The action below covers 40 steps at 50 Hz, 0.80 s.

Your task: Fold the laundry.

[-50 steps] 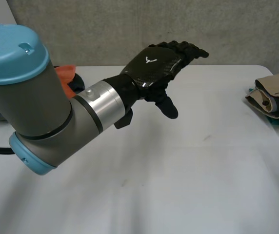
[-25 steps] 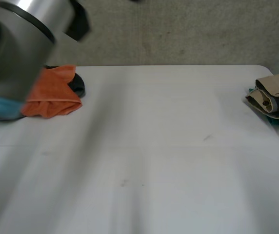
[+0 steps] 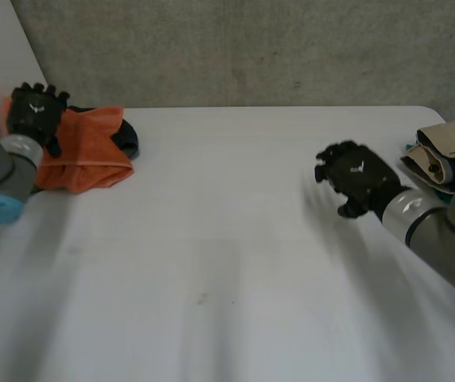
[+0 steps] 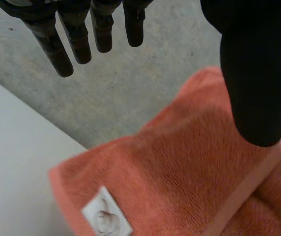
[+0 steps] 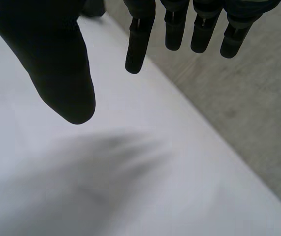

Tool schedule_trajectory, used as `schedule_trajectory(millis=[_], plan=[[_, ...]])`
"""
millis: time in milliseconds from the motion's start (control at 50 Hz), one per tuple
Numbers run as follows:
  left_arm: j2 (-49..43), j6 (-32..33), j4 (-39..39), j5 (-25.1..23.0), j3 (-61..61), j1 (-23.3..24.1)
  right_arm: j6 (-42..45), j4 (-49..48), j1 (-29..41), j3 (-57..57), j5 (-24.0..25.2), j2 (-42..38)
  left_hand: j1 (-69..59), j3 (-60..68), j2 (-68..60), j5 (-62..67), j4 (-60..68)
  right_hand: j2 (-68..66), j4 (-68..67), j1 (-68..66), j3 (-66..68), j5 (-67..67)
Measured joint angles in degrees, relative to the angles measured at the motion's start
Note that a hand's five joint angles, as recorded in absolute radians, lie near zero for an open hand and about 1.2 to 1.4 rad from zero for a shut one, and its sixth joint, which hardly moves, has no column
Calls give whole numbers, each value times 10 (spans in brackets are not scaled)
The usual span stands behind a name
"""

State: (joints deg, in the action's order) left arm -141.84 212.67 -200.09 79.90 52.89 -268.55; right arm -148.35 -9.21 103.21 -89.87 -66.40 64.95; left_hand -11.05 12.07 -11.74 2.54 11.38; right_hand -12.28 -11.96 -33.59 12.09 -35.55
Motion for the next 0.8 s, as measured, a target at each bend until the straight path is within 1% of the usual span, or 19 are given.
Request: schedule_trajectory(millis=[100,120,140,160,180,200,220,240,260,300,380,420,440,460,480,500,640,720,800], plan=[[-91,2,-71,-47,-45,-15,10,-4,0,-32,-6,-3,-9,4,-7,4,5,0,0,0,0,0],[-105,2,-78,-54,-56,-17,11,-5,0,-37,-6,-3,-48,34,-41,33,38,0,0,0,0,0],[-126,1,-86,-62,-74,-20,11,-7,-1,-42,-7,-3,-166,143,-146,130,138,0,0,0,0,0],[-140,0,-91,-67,-89,-21,11,-8,-2,-46,-7,-3,-343,279,-284,274,288,0,0,0,0,0],[-140,0,-91,-67,-89,-21,11,-8,-2,-46,-7,-3,-343,279,-284,274,288,0,0,0,0,0],[-151,-1,-94,-69,-102,-22,11,-8,-2,-47,-7,-3,-450,380,-387,371,390,0,0,0,0,0],[-163,-2,-97,-70,-119,-22,11,-9,-7,-51,-7,-2,-519,491,-500,472,496,0,0,0,0,0],[-165,-3,-97,-69,-124,-21,11,-10,-9,-52,-7,-2,-526,530,-539,512,544,0,0,0,0,0],[-166,-4,-96,-65,-129,-19,11,-10,-12,-52,-8,-1,-526,548,-560,520,564,0,0,0,0,0],[-157,-5,-95,-58,-129,-13,11,-10,-15,-52,-8,0,-526,551,-564,520,569,0,0,0,0,0],[-79,-21,-94,-38,-89,15,11,-10,-21,-52,-8,1,-526,553,-566,520,571,0,0,0,0,0],[-11,-43,-96,-29,-47,35,10,-10,-23,-51,-8,2,-526,553,-566,520,571,0,0,0,0,0],[-11,-43,-96,-29,-47,35,10,-10,-23,-51,-8,2,-526,553,-566,520,571,0,0,0,0,0],[48,-68,-100,-25,-11,52,10,-10,-25,-51,-7,4,-526,560,-566,520,572,0,0,0,0,0],[73,-81,-102,-24,4,59,10,-9,-27,-51,-8,5,-526,560,-566,520,572,0,0,0,0,0],[119,-108,-105,-22,31,74,9,-9,-28,-51,-8,6,-526,560,-567,520,573,0,0,0,0,0],[327,-247,-113,-18,149,158,3,-9,-41,-52,-18,12,-526,560,-567,520,574,0,0,0,0,0],[394,-286,-112,-15,195,204,0,-8,-47,-53,-26,19,-526,560,-567,520,574,0,0,0,0,0],[407,-291,-104,-3,221,250,-4,-8,-51,-54,-33,27,-526,560,-567,520,574,0,0,0,0,0]])
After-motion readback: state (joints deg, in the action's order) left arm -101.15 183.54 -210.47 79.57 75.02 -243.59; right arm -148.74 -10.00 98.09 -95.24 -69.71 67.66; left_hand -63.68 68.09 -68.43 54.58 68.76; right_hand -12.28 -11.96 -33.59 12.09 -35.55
